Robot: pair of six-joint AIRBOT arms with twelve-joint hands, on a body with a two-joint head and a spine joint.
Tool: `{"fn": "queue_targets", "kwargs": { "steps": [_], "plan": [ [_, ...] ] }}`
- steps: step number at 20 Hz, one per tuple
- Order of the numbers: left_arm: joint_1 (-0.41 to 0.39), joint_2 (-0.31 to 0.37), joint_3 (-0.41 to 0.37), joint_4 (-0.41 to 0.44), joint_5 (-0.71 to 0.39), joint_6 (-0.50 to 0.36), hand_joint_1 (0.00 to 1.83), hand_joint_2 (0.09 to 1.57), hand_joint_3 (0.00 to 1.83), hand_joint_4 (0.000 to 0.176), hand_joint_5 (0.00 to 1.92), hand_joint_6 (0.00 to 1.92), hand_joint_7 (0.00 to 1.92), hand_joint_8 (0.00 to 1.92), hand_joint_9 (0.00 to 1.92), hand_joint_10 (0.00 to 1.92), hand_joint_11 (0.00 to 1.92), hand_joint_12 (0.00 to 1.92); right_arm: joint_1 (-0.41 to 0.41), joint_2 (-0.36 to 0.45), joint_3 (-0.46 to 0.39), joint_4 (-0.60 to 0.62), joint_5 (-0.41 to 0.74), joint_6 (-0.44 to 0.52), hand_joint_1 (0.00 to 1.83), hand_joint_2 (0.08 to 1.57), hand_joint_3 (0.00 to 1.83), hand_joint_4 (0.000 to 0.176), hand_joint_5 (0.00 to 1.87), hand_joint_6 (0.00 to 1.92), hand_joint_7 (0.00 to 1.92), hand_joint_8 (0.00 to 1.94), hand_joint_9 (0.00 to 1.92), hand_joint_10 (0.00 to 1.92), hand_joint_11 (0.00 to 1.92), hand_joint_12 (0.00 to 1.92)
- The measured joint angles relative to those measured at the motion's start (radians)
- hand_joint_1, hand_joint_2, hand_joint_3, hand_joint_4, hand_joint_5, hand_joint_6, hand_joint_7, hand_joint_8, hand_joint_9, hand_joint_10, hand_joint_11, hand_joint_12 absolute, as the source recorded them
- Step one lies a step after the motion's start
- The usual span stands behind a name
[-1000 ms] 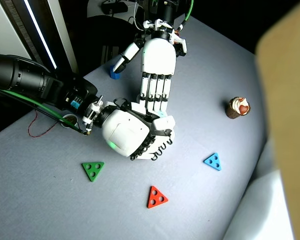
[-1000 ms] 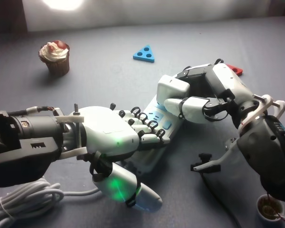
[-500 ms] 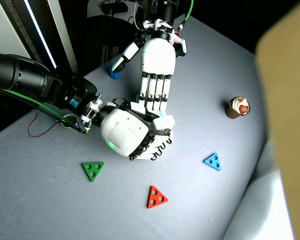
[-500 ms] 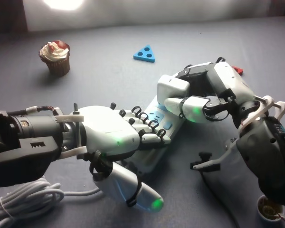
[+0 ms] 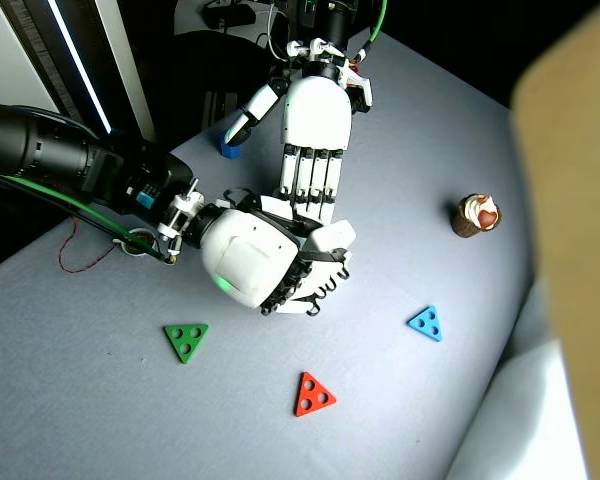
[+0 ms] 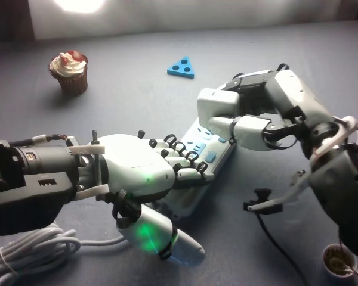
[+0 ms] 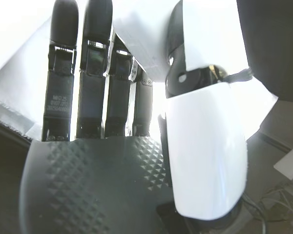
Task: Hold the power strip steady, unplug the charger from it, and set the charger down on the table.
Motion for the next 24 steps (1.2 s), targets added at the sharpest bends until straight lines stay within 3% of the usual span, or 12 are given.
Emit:
{"fn": "queue_targets", "kwargs": {
  "steps": [4,5,7,8,9,10,12,13,15,16,18,24],
  "plan": [
    [0.000,0.000,0.000,0.000,-0.002,0.000,0.00,0.99,0.00,0.000,0.10,0.00,0.09,0.00,0.08,0.00,0.03,0.08,-0.016,0.069,-0.059,-0.031,0.007,0.000,1.38,1.07,0.00,0.000,1.04,0.86,1.12,0.67,0.95,1.12,0.75,0.84],
    [0.000,0.000,0.000,0.000,-0.002,0.000,0.00,0.99,0.00,0.000,0.10,0.00,0.10,0.00,0.08,0.00,0.02,0.08,-0.017,0.087,-0.074,-0.037,0.008,0.000,1.26,1.08,0.00,0.000,1.05,0.88,1.08,0.77,0.97,0.54,0.74,0.82],
    [0.000,0.000,0.000,0.000,-0.002,0.000,0.00,0.99,0.00,0.000,0.09,0.00,0.09,0.00,0.07,0.00,0.01,0.07,-0.024,0.111,-0.091,-0.053,0.032,0.000,1.24,1.07,0.00,0.034,1.04,0.89,1.11,0.75,1.10,0.11,0.77,0.80],
    [0.000,0.000,0.000,0.000,-0.002,-0.001,0.00,0.99,0.00,0.000,0.09,0.00,0.09,0.00,0.07,0.00,0.02,0.08,-0.031,0.121,-0.094,-0.069,0.054,-0.003,1.35,1.06,0.01,0.000,1.05,0.85,1.15,0.64,0.99,0.91,0.75,0.83],
    [0.000,0.000,0.000,0.000,-0.002,-0.001,0.00,0.99,0.00,0.000,0.09,0.00,0.09,0.00,0.07,0.00,0.02,0.08,-0.035,0.133,-0.095,-0.072,0.058,-0.005,1.37,1.09,0.00,0.000,1.00,0.94,1.08,0.72,0.93,1.14,0.72,0.85],
    [0.000,0.000,0.000,0.000,-0.002,-0.001,0.00,0.99,0.00,0.000,0.09,0.00,0.09,0.00,0.07,0.00,0.02,0.08,-0.042,0.147,-0.095,-0.081,0.059,-0.005,1.37,1.10,0.00,0.000,0.97,0.98,1.05,0.77,0.91,1.19,0.71,0.86],
    [0.000,0.002,0.000,0.000,-0.002,-0.001,0.00,0.99,0.00,0.000,0.09,0.00,0.09,0.00,0.08,0.00,0.02,0.08,-0.065,0.178,-0.100,-0.111,0.060,-0.005,1.24,1.09,0.00,0.020,1.01,0.98,1.08,0.78,1.04,0.24,0.72,0.84],
    [0.000,0.003,-0.002,0.000,-0.001,-0.002,0.00,0.99,0.00,0.000,0.09,0.00,0.09,0.00,0.08,0.00,0.02,0.08,-0.088,0.201,-0.106,-0.146,0.060,-0.006,1.35,1.08,0.00,0.000,1.00,0.94,1.11,0.66,0.98,0.95,0.73,0.83],
    [0.000,0.003,-0.002,0.000,-0.001,-0.002,0.00,0.98,0.00,0.000,0.12,0.01,0.13,0.02,0.10,0.01,0.04,0.09,-0.132,0.251,-0.106,-0.279,0.064,-0.006,1.38,1.08,0.00,0.000,0.99,0.97,1.11,0.64,0.93,1.16,0.73,0.82],
    [0.000,0.003,-0.003,0.000,-0.001,-0.002,0.00,0.98,0.00,0.000,0.12,0.01,0.12,0.01,0.10,0.01,0.04,0.09,-0.145,0.260,-0.106,-0.320,0.072,-0.006,1.26,1.08,0.00,0.000,1.00,0.98,1.11,0.70,0.97,0.52,0.72,0.81],
    [0.000,0.004,-0.005,-0.001,-0.002,-0.004,0.00,0.98,0.00,0.000,0.10,0.00,0.10,0.00,0.09,0.00,0.02,0.08,-0.169,0.282,-0.106,-0.432,0.068,-0.005,1.23,1.10,0.00,0.012,0.97,1.05,1.09,0.74,1.06,0.08,0.73,0.76],
    [0.000,0.010,-0.012,-0.002,0.000,-0.012,0.00,0.98,0.00,0.000,0.13,0.00,0.15,0.00,0.13,0.00,0.05,0.09,-0.226,0.315,-0.075,-0.626,0.057,-0.035,1.22,1.12,0.00,0.000,0.89,1.18,1.05,0.81,1.02,0.00,0.72,0.64]
  ]
}}
